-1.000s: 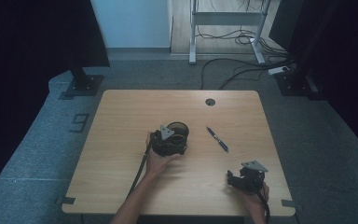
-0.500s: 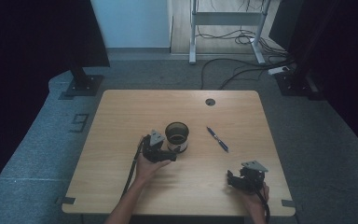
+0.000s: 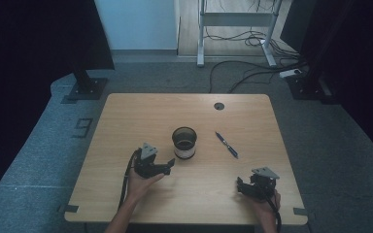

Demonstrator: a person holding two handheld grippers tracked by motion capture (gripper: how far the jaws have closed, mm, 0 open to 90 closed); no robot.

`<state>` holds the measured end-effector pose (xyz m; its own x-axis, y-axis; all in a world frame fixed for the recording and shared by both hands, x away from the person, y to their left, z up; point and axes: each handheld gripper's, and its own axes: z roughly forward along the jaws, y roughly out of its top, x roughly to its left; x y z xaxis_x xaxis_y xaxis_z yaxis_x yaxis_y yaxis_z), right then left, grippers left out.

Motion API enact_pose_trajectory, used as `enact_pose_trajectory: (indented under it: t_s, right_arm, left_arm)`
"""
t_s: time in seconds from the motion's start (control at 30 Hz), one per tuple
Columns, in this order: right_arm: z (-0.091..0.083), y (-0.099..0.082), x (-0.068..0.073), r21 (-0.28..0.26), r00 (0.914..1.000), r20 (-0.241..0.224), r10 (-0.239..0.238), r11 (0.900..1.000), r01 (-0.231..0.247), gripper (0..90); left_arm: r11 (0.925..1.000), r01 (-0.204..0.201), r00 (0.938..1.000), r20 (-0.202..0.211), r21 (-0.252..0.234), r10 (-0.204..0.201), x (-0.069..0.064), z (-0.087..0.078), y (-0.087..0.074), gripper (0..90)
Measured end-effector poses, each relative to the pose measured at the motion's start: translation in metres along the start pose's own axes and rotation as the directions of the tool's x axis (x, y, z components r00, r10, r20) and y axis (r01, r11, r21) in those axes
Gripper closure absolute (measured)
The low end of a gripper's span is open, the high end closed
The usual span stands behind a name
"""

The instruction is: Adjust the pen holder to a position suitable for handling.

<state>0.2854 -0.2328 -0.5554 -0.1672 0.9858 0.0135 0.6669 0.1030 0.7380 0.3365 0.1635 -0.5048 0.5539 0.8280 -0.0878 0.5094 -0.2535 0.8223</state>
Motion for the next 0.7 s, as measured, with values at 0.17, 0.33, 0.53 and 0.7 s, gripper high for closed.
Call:
enact_pose_trajectory:
  t_s: [0.17, 0.33, 0.53, 0.7]
  right_arm:
    - [0.0, 0.0, 0.0, 0.0, 1.0, 0.002, 0.001, 1.0, -0.001, 12.4]
    - [0.0, 0.0, 0.0, -0.001, 1.0, 0.006, 0.004, 1.0, -0.004, 12.4]
    - [0.0, 0.0, -0.001, -0.001, 0.9999, 0.01, 0.01, 1.0, -0.01, 12.4]
    - [0.0, 0.0, -0.001, -0.001, 0.9999, 0.01, 0.01, 1.0, -0.01, 12.4]
  left_arm:
    - [0.9992, 0.023, 0.9997, -0.005, 0.032, -0.023, 0.012, -0.013, -0.017, 10.8]
    - [0.9963, 0.071, 0.9975, -0.004, 0.047, -0.071, 0.022, -0.025, -0.036, 11.8]
    - [0.995, 0.075, 0.9971, 0.012, 0.067, -0.076, 0.026, -0.025, -0.048, 14.3]
    - [0.9953, 0.051, 0.9984, 0.021, 0.082, -0.053, 0.022, -0.021, -0.048, 14.3]
